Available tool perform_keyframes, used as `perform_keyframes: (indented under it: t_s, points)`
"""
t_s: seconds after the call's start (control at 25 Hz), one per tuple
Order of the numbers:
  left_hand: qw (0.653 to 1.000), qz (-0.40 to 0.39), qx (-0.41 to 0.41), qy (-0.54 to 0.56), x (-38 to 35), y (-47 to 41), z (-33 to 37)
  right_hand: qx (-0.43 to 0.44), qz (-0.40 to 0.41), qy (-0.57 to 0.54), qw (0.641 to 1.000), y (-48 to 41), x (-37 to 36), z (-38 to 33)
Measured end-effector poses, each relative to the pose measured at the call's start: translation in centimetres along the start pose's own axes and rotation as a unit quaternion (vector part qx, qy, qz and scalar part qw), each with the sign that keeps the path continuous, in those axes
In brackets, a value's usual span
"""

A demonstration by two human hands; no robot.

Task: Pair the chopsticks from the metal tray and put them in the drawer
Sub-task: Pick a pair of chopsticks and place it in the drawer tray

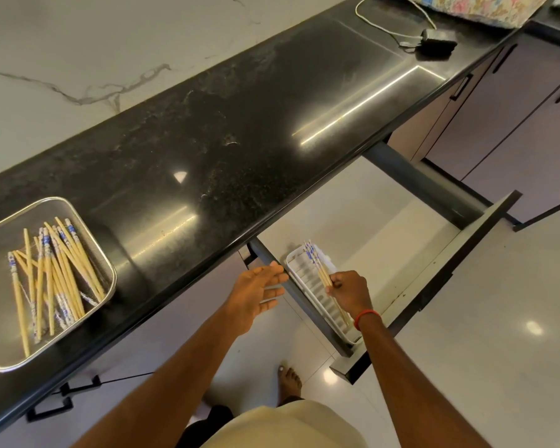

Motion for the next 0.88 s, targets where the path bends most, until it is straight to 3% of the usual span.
perform_keyframes:
  t_s: [0.32,0.88]
  points:
    - [0.999,0.038,0.008,-0.009,2.7,0.4,-1.4,-0.040,-0.042,0.117,0.991,-0.1,-3.2,1.7]
    - [0.998,0.067,0.008,-0.014,4.1,1.8,-2.4,0.038,-0.042,0.216,0.975,-0.4,-4.1,1.5]
Point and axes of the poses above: each hand's wrist, its own y-axis away from the middle knuckle, its own x-axis out of the back of the hand, z = x × y, the point moved 5 cm from there along -y, towards the middle knuckle, and after that the axes turned 3 degrees about -z, right-handed, at the moved point
